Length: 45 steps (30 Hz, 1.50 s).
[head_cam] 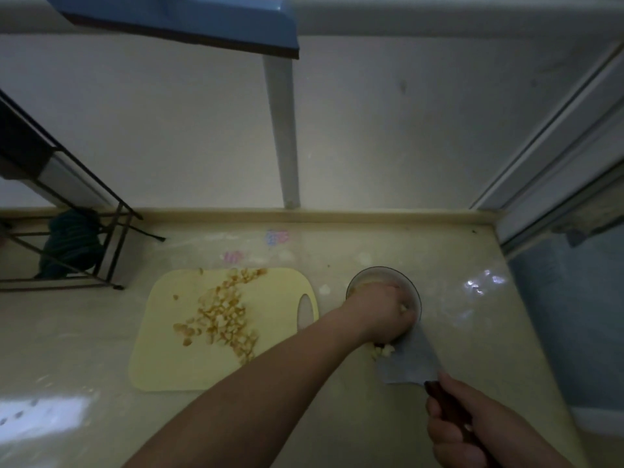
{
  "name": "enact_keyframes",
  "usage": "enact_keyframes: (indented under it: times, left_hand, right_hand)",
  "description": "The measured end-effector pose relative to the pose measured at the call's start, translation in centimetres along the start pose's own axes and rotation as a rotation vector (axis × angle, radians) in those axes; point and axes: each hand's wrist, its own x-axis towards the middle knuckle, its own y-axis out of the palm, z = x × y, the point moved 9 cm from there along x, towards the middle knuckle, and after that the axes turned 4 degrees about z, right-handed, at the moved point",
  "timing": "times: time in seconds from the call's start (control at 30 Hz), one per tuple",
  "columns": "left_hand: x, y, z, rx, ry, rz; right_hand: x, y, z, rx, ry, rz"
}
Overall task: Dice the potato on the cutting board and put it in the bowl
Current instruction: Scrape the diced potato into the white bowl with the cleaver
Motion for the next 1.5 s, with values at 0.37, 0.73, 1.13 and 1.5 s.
enact_keyframes:
  times: [0.37, 0.73, 1.13, 1.5]
  left_hand:
    - [0.5, -3.2, 0.7, -0.221, 0.145, -0.047]
    - [-2.4, -3.3, -1.2, -0.062, 0.527, -0.045]
    - [-0.6, -2.7, 2.4, 0.197, 0.3, -0.05]
    - [0.5, -2.8, 3.9, 0.199, 0.191, -0.183]
  right_hand:
    - [1.9, 0.1, 2.1, 0.271, 0.214, 0.035]
    - [1.5, 1.1, 3.0, 0.353, 0.261, 0.065]
    - [0.9, 0.4, 3.0, 0.302, 0.238, 0.014]
    - [0.1, -0.6, 2.0, 0.264, 0.244, -0.007]
